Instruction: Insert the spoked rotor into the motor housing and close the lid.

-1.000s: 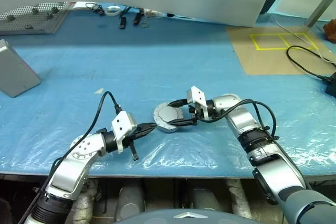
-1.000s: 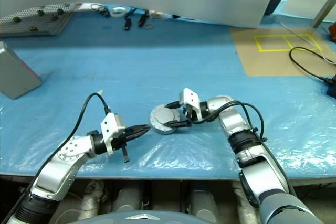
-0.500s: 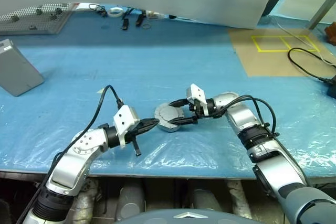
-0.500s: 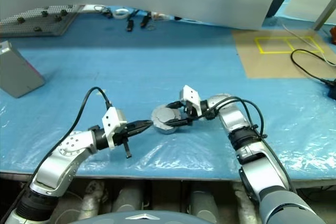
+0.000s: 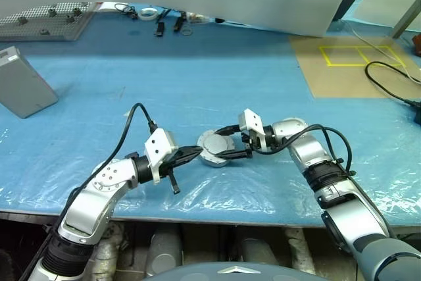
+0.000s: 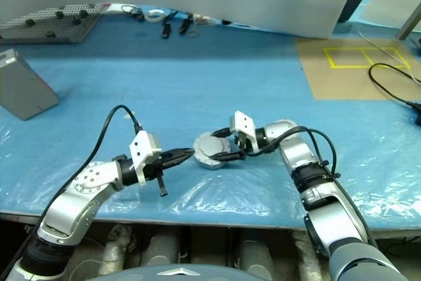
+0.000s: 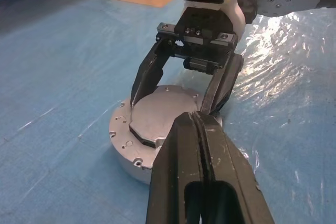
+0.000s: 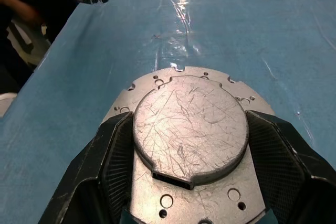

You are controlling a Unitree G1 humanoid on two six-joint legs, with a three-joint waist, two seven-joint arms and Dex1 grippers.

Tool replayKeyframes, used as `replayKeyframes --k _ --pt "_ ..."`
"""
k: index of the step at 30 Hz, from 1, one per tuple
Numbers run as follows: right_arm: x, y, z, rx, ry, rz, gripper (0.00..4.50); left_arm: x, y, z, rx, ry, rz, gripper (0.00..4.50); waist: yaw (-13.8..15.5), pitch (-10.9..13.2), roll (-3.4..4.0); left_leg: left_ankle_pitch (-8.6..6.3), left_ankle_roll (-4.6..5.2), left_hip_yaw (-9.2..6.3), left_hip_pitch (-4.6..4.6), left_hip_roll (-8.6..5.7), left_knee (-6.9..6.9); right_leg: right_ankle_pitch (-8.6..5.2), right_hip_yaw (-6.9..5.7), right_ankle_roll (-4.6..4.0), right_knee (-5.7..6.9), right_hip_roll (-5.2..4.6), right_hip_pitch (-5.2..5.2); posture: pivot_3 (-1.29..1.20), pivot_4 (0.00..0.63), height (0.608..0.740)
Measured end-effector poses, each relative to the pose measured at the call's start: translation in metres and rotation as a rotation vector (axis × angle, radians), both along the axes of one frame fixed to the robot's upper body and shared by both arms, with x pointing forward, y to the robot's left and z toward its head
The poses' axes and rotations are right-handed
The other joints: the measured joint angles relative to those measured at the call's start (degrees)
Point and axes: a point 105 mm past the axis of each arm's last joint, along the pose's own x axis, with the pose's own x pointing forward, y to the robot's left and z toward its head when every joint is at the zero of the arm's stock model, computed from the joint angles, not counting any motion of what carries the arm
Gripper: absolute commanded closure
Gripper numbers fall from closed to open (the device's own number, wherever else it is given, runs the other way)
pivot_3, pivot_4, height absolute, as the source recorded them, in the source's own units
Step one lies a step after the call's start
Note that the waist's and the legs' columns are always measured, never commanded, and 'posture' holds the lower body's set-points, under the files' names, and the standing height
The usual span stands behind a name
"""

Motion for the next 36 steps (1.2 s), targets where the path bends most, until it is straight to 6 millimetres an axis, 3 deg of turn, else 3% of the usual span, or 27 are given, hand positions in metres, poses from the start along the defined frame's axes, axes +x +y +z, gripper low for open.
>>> replayKeyframes --k 9,13,18,22,29,36 --pt "0.002 0.001 -0.004 -0.020 -0.043 -0.005 1.51 0.002 -0.001 0.002 0.004 0.001 0.004 4.50 -0.1 0.0 -0.02 0.01 -0.03 0.03 0.28 0.00 -0.13 0.00 0.01 0.01 -0.12 0.00 0.21 0.00 0.150 0.740" --pt "0.000 -0.005 -0.002 -0.037 0.009 -0.001 1.51 0.002 -0.001 0.002 0.005 0.003 -0.001 4.50 0.4 -0.1 0.03 0.01 -0.03 0.03 0.27 -0.03 -0.19 0.00 0.01 0.02 -0.31 -0.01 0.30 0.00 0.150 0.740" --pt "0.004 -0.009 0.005 0.035 0.138 -0.049 1.51 0.002 -0.001 0.001 0.005 0.003 -0.001 4.50 0.4 -0.1 0.02 0.11 0.23 0.04 -0.37 -0.05 -0.22 0.01 -0.03 0.01 -0.43 0.00 -0.15 0.00 0.150 0.740" --pt "-0.001 -0.006 0.007 0.046 0.061 -0.014 1.51 0.002 -0.001 0.002 0.004 0.004 -0.001 4.50 0.2 -0.1 0.00 0.12 0.24 0.03 -0.90 -0.02 -0.18 0.04 -0.13 0.04 -0.26 0.00 -0.69 0.00 0.150 0.740" --pt "0.004 0.006 0.010 0.057 -0.090 -0.035 1.51 0.001 -0.001 0.002 0.003 0.005 -0.003 4.50 -0.4 0.0 -0.02 0.17 0.15 0.03 -0.87 0.06 -0.17 0.03 -0.15 0.00 -0.08 0.01 -0.83 0.00 0.150 0.740" --pt "0.000 0.004 0.015 0.034 -0.081 -0.012 1.51 0.000 -0.002 0.001 -0.002 0.011 -0.015 4.50 -0.9 0.0 0.00 0.18 0.17 0.03 -1.07 0.04 -0.09 0.04 -0.14 0.01 0.01 0.00 -0.95 0.00 0.150 0.740"
